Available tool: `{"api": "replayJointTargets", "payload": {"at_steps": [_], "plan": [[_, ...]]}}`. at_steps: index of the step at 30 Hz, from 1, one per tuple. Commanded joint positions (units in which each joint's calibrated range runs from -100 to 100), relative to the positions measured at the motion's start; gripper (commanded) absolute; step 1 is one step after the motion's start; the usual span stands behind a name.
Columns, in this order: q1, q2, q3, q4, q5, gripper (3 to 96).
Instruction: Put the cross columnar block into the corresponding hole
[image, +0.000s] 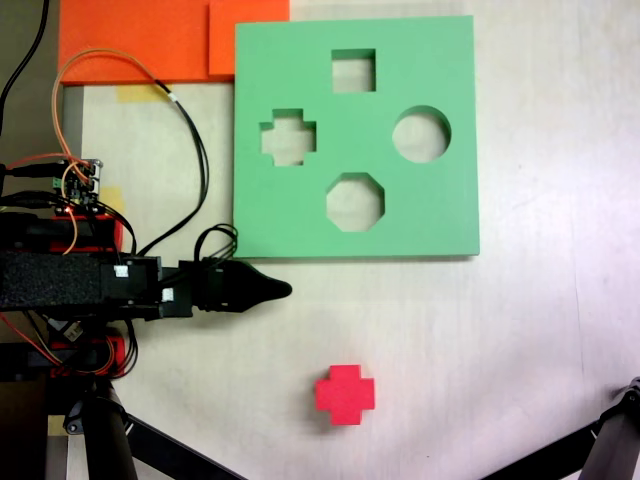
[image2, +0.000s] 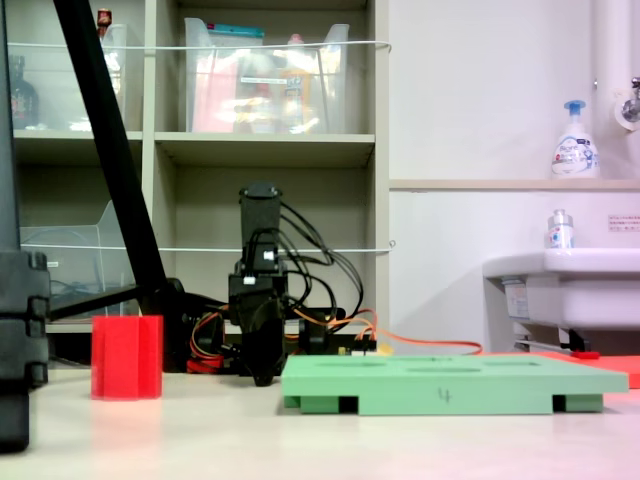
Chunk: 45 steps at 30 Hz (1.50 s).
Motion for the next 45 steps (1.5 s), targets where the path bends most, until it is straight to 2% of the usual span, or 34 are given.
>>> {"api": "replayJointTargets", "payload": {"at_steps": [1, 25, 28, 31, 34, 37, 41, 45], "plan": [[-0.15, -0.55, -1.18, -5.99, -0.39, 48.7], [-0.15, -0.55, -1.18, -5.99, -0.34, 48.1], [-1.37, -0.55, -1.18, -5.99, 4.84, 48.5], [-5.81, -0.55, -1.18, -5.80, 19.98, 48.6], [-8.60, -0.55, -1.18, -6.86, 21.68, 48.1], [-11.23, -0.55, 1.32, -17.25, 23.20, 46.5], [-11.23, -0.55, 23.75, -44.89, 28.23, 46.5], [-10.70, 4.62, 42.19, -60.20, 30.33, 46.5]]}}
